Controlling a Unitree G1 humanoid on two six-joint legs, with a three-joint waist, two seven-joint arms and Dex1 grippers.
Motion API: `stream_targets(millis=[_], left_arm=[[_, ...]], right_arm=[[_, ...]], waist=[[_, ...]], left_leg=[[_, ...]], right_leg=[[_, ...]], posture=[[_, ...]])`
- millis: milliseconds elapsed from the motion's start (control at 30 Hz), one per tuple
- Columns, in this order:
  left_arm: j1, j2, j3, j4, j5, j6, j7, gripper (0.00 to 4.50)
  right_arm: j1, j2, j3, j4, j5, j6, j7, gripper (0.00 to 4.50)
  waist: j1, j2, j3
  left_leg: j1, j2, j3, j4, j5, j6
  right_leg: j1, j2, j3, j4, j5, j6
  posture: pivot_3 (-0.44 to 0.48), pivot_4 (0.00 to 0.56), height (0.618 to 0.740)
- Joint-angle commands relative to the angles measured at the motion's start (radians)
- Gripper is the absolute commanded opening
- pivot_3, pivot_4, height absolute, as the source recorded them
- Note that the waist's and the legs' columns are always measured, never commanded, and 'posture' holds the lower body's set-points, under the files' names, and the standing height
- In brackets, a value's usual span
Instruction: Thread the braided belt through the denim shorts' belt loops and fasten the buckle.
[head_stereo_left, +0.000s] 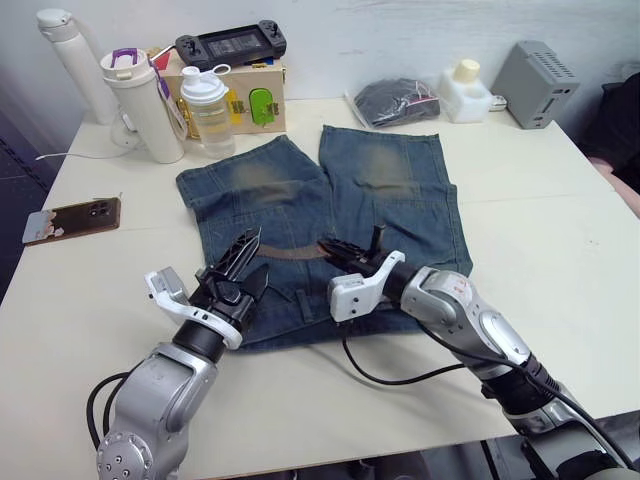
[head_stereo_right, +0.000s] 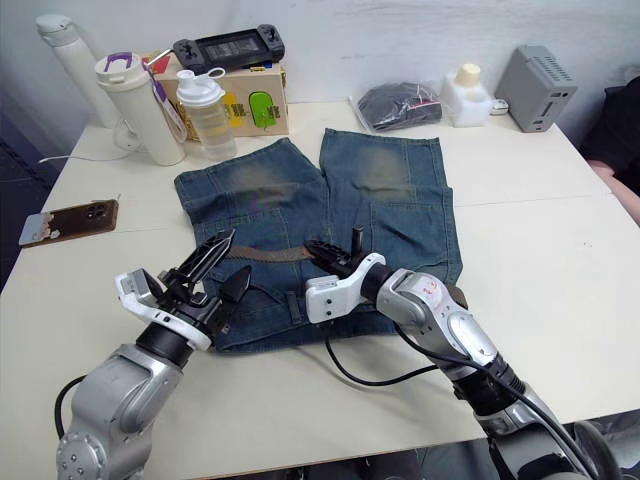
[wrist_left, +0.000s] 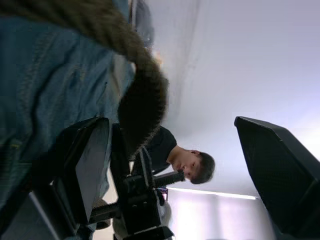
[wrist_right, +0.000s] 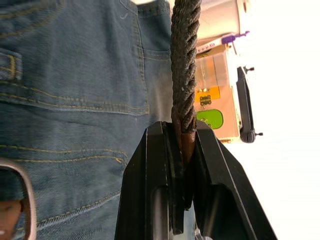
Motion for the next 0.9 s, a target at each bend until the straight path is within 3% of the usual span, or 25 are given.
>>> stream_targets(millis=[33,100,233,367,400,433,467,633,833,900], left_arm=[[-0.023,-0.025,0.012,0.005,-0.009,0.007,0.038,4.4],[-0.026,-0.035,0.019,0.021,-0.009,0.025,0.035,4.4],[-0.031,-0.054,0.04,0.059,-0.009,0.065,0.025,3.28],[-0.036,-0.067,0.076,0.093,-0.009,0.116,0.001,1.4],[-0.035,-0.069,0.094,0.104,-0.009,0.13,-0.009,1.15],[-0.035,-0.072,0.112,0.116,-0.009,0.144,-0.017,0.47],[-0.034,-0.073,0.131,0.127,-0.009,0.16,-0.03,0.18],[-0.034,-0.098,0.193,0.16,-0.009,0.233,-0.118,0.07],[-0.021,-0.09,0.253,0.167,-0.009,0.29,-0.176,0.0],[-0.001,-0.044,0.264,0.148,-0.009,0.301,-0.187,0.0]], right_arm=[[-0.006,0.001,-0.016,-0.034,0.0,-0.026,-0.001,0.0],[-0.004,0.001,-0.016,-0.039,-0.003,-0.03,-0.001,0.0],[0.0,0.001,-0.021,-0.052,-0.005,-0.043,-0.004,0.0],[0.004,0.001,-0.021,-0.055,-0.009,-0.045,-0.006,0.0],[0.005,0.0,-0.022,-0.057,-0.009,-0.044,-0.006,0.0],[0.006,0.001,-0.023,-0.057,-0.009,-0.043,-0.006,0.0],[0.007,0.001,-0.025,-0.059,-0.01,-0.042,-0.005,0.0],[0.029,0.01,-0.037,-0.076,0.021,-0.01,0.019,0.0],[0.065,0.041,-0.074,-0.102,0.147,0.106,0.103,2.71],[0.082,0.058,-0.115,-0.112,0.205,0.177,0.122,3.74]], waist=[[0.002,0.0,0.0],[0.003,0.0,0.0],[0.003,0.0,0.0],[0.003,0.0,0.0],[0.003,0.0,0.0],[0.003,0.0,0.0],[0.003,0.0,0.0],[0.003,0.0,0.0],[0.003,0.0,0.0],[0.004,0.0,0.0]], left_leg=[[0.0,0.0,0.0,0.0,0.0,0.0],[0.0,0.0,0.0,0.0,0.0,0.0],[0.0,0.0,0.0,0.0,0.0,0.0],[0.0,0.001,0.0,0.0,0.0,0.0],[0.0,0.001,0.0,0.0,0.0,0.0],[0.0,0.001,0.0,0.0,0.0,0.0],[0.0,0.001,0.0,0.0,0.0,0.0],[0.0,0.001,0.0,0.0,0.0,0.0],[0.0,0.002,-0.001,0.0,0.0,0.0],[0.0,0.002,-0.001,0.0,0.0,-0.001]], right_leg=[[0.0,0.0,0.0,0.0,0.0,0.0],[0.0,0.0,0.0,-0.001,0.0,0.0],[0.0,0.001,0.0,-0.001,0.0,0.0],[0.0,0.002,0.0,-0.001,0.0,0.0],[0.0,0.002,0.0,-0.002,0.0,0.0],[0.0,0.002,0.0,-0.002,0.0,0.0],[0.0,0.002,0.0,-0.002,0.0,0.0],[0.0,0.002,0.0,-0.002,0.0,0.0],[0.0,0.003,0.0,-0.004,0.0,0.0],[0.001,0.003,0.0,-0.004,0.0,0.0]], posture=[[0.0,0.15,0.687],[0.0,0.15,0.687],[0.0,0.15,0.687],[0.0,0.15,0.687],[0.0,0.15,0.687],[0.0,0.15,0.687],[0.0,0.15,0.687],[0.0,0.15,0.687],[0.0,0.15,0.687],[0.0,0.15,0.687]])
